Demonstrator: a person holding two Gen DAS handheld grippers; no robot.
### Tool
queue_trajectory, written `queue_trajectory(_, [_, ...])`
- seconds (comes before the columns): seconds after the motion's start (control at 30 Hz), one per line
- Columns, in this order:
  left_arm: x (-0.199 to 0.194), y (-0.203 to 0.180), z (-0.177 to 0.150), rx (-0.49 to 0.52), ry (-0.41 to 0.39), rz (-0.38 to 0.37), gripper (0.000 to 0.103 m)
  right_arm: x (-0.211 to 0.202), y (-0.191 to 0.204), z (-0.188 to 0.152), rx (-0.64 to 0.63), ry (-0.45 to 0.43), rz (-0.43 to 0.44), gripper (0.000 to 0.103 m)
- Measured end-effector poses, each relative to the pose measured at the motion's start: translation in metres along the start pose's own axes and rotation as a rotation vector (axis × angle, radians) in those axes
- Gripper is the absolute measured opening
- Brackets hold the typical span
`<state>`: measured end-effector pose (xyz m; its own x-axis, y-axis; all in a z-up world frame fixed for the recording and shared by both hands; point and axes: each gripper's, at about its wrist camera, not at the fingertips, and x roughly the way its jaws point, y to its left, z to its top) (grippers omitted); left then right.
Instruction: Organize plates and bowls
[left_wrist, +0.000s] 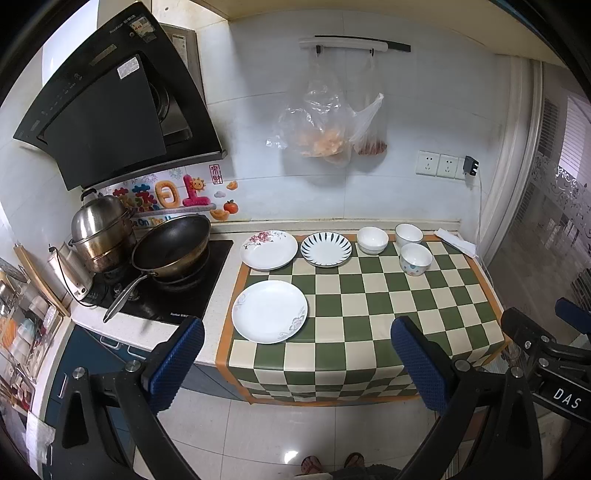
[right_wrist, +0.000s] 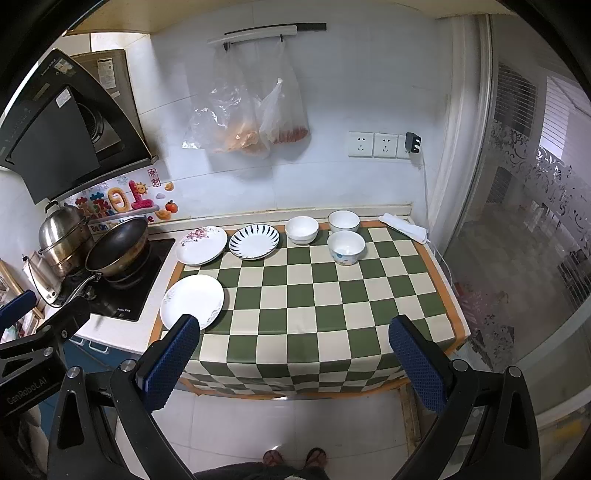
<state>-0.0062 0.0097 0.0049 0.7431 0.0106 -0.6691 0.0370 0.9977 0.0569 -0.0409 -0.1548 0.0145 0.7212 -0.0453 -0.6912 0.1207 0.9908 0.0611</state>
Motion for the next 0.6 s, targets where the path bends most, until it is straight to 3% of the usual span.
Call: queue_trajectory(0.6, [-0.0012,0.0032,0.0000,-0.003,-0.004,0.002,0.103,0.0004,0.0009,-0.0012,0.001,-0.007,-0.001,0.103])
